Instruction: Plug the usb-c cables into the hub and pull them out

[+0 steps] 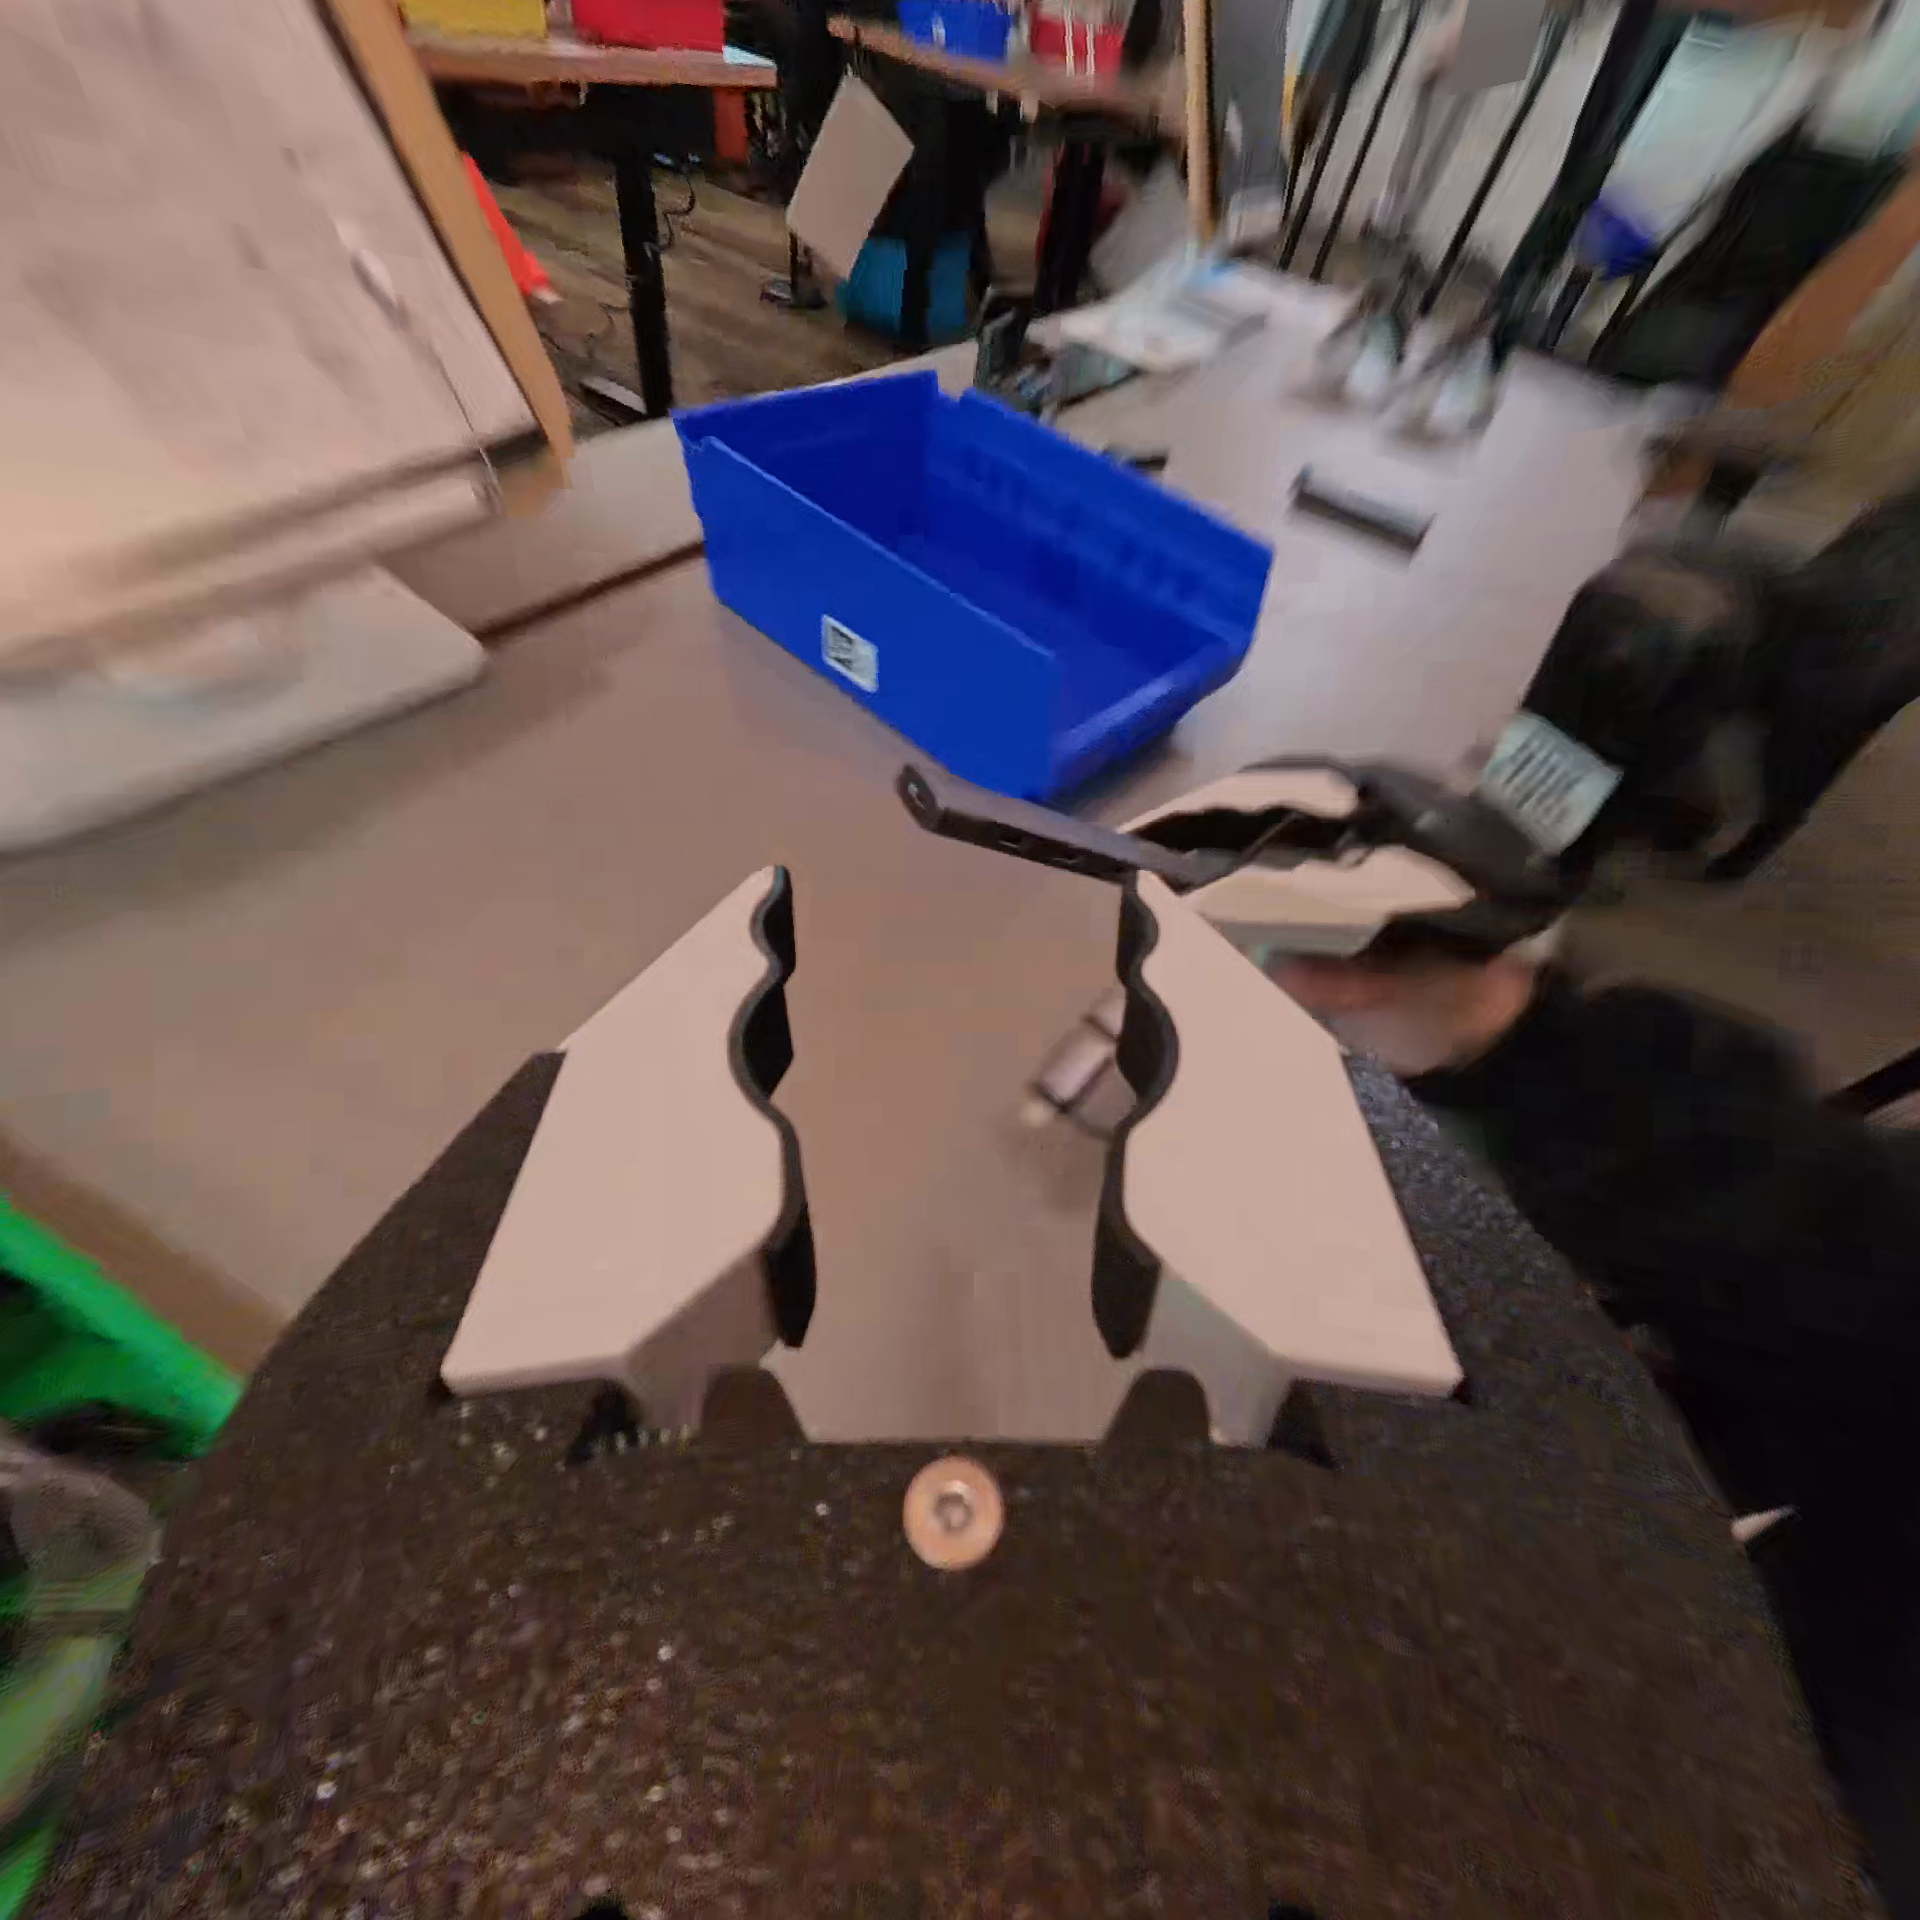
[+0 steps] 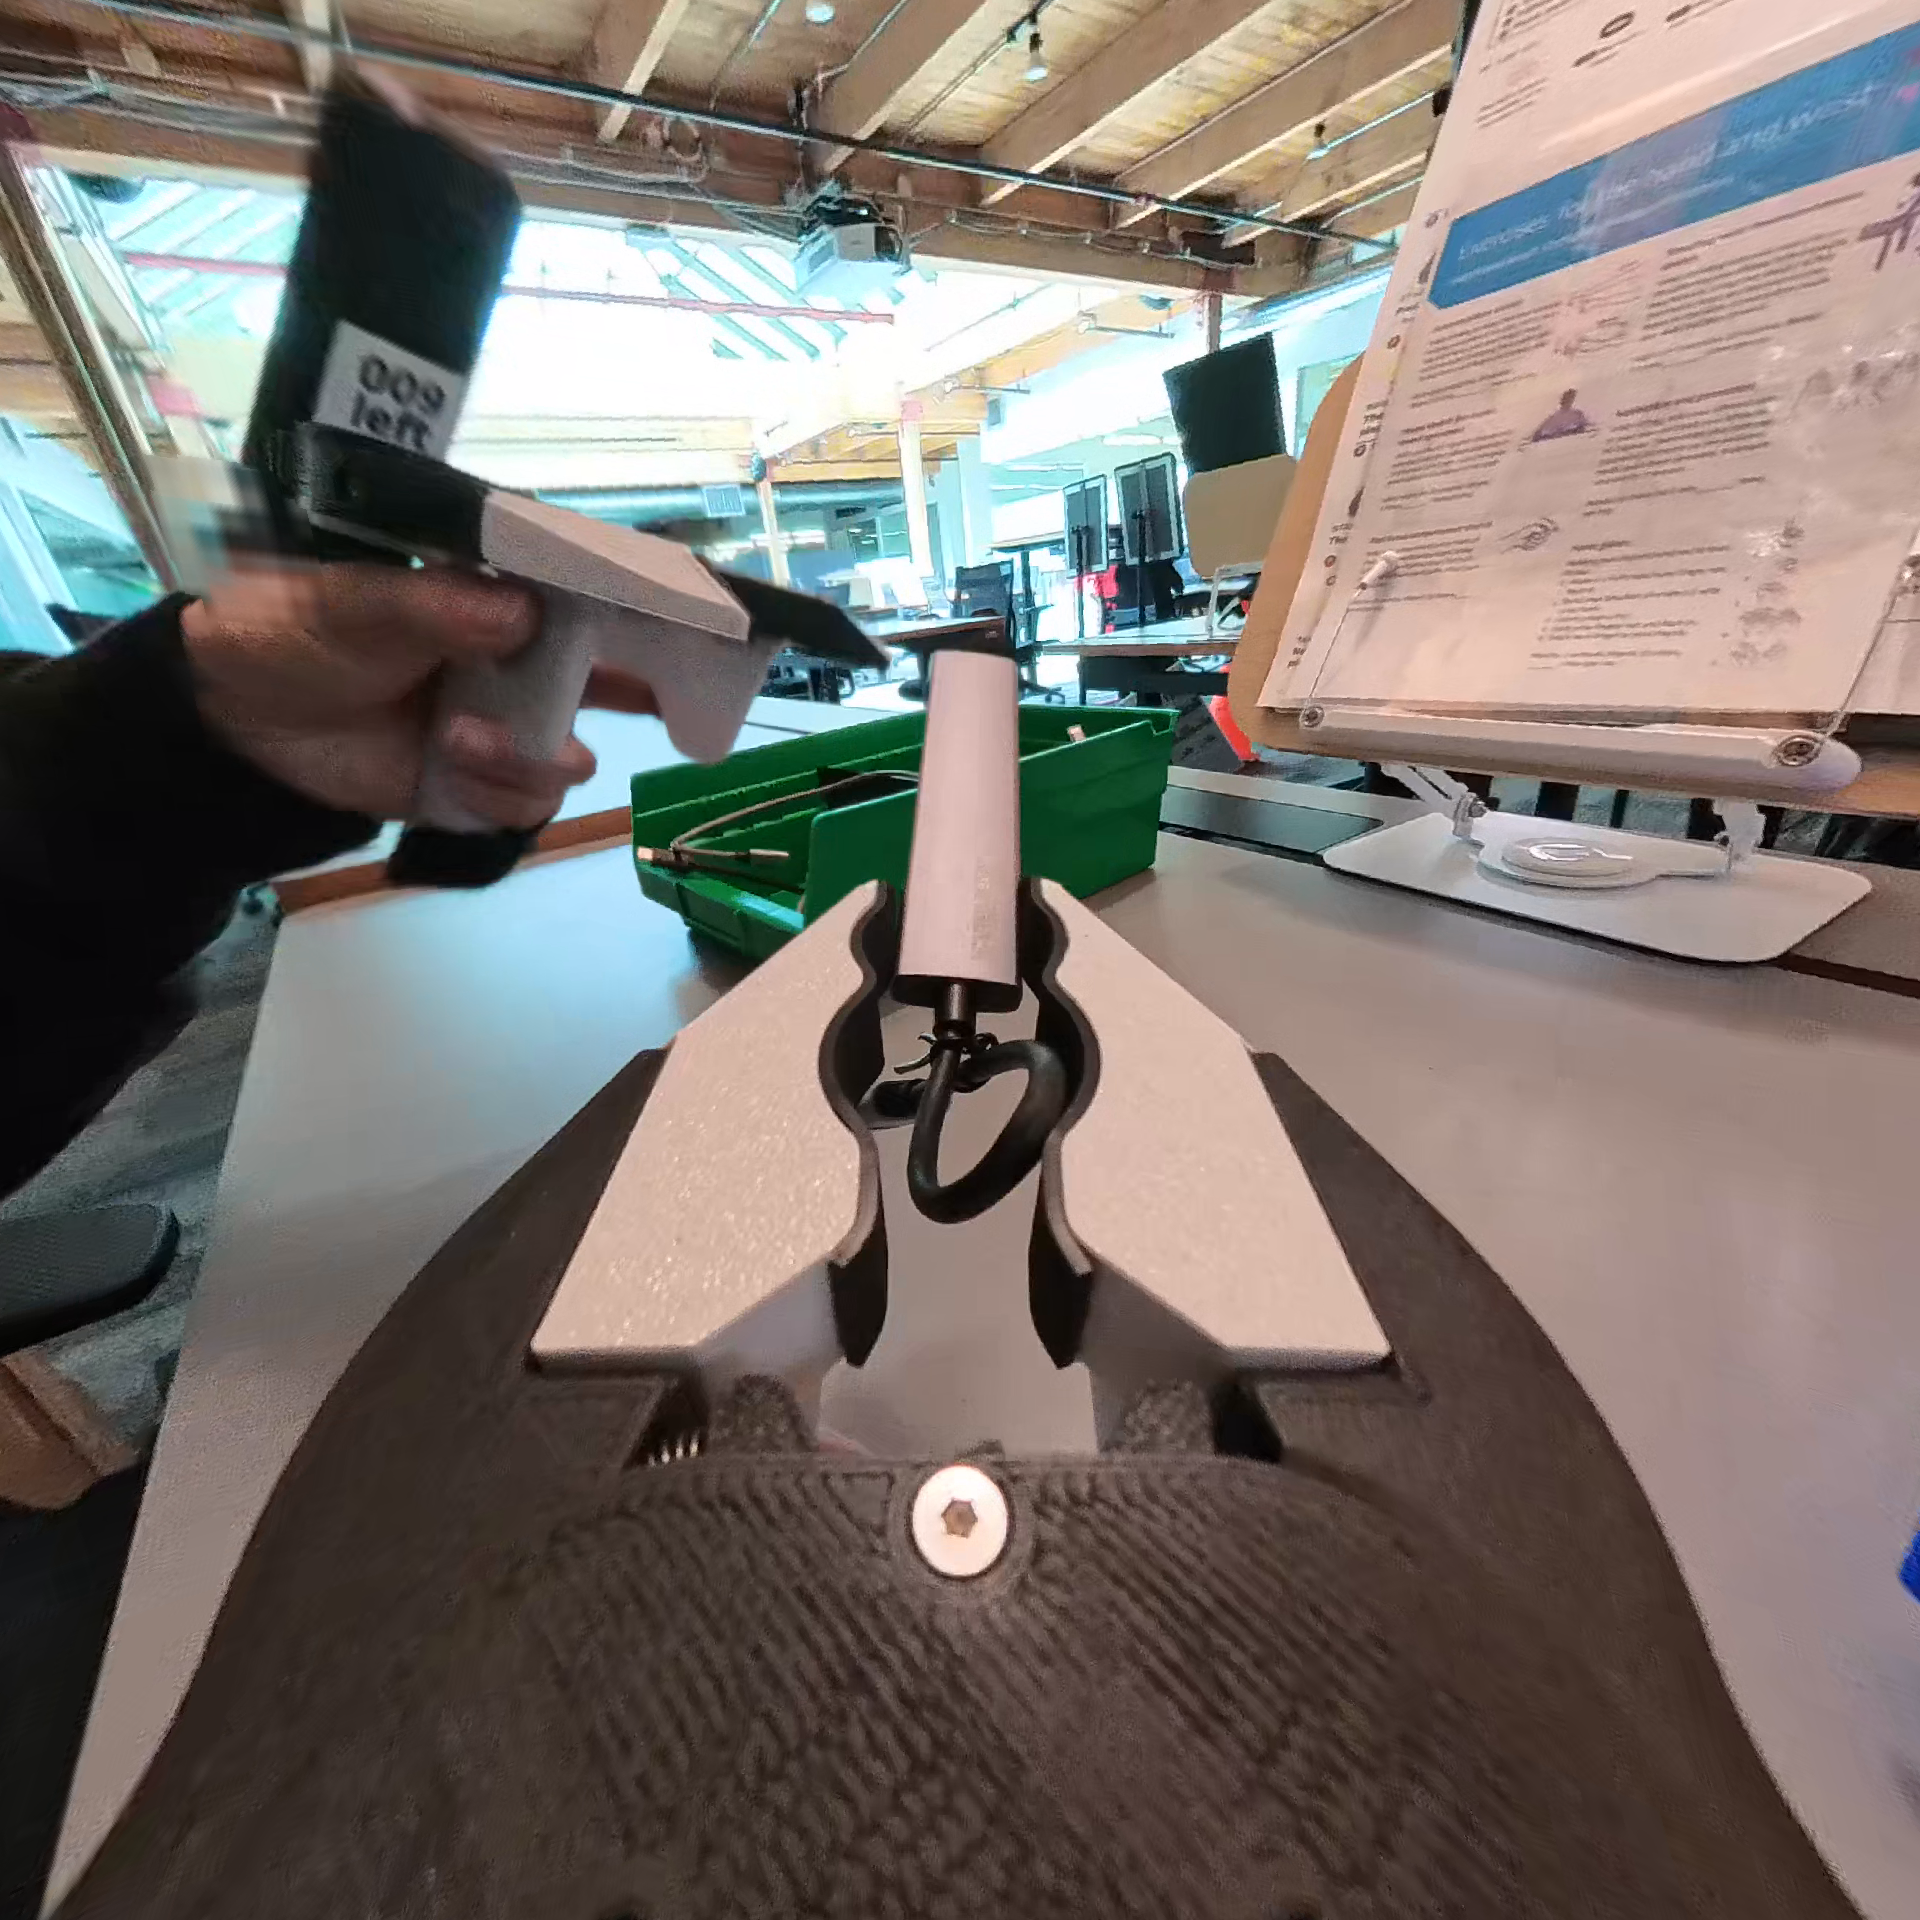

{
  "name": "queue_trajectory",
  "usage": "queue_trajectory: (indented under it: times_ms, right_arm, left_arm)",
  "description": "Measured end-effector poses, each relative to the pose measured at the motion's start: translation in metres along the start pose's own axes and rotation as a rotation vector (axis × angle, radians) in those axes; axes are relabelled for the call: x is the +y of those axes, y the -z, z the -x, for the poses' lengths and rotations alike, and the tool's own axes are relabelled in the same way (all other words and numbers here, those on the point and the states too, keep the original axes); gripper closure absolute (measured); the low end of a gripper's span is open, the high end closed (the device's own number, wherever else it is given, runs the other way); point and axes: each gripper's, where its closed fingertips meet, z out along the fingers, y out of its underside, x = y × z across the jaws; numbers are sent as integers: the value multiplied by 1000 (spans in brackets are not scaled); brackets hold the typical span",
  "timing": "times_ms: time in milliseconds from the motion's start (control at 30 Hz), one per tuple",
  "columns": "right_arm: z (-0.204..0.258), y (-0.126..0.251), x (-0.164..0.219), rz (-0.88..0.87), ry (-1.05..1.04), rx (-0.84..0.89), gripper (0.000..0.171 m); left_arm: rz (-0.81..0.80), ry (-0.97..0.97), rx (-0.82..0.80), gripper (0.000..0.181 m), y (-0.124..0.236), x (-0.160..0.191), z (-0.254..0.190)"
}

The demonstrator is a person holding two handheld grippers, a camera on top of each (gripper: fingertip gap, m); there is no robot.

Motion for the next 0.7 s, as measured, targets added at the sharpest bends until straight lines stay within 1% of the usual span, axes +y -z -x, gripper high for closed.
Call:
queue_trajectory:
  times_ms: [33,67,133,167,233,300,433,533,700]
  right_arm:
    - [2,-2,2,2,23,2,148]
    - [5,-4,3,1,57,13,149]
    - [13,-9,3,2,135,22,149]
    - [18,-11,3,5,178,16,149]
    - [25,-14,7,36,256,8,149]
    - [25,-15,10,52,311,32,149]
    - [22,-13,10,31,351,40,149]
    - [26,-12,11,2,362,8,144]
    - [19,-9,4,-50,381,70,133]
  left_arm:
    - [-23,135,31,122,-3,8,-2]
    - [-44,244,70,122,-7,15,-6]
    - [-62,405,138,122,-19,29,-12]
    - [-60,461,167,125,-24,36,-14]
    - [-117,563,260,136,-30,34,-21]
    - [-188,659,331,171,-31,28,-21]
    - [-241,798,432,174,-33,28,-22]
    - [-291,944,507,175,-36,27,-24]
    - [-333,1099,520,175,-41,30,-21]
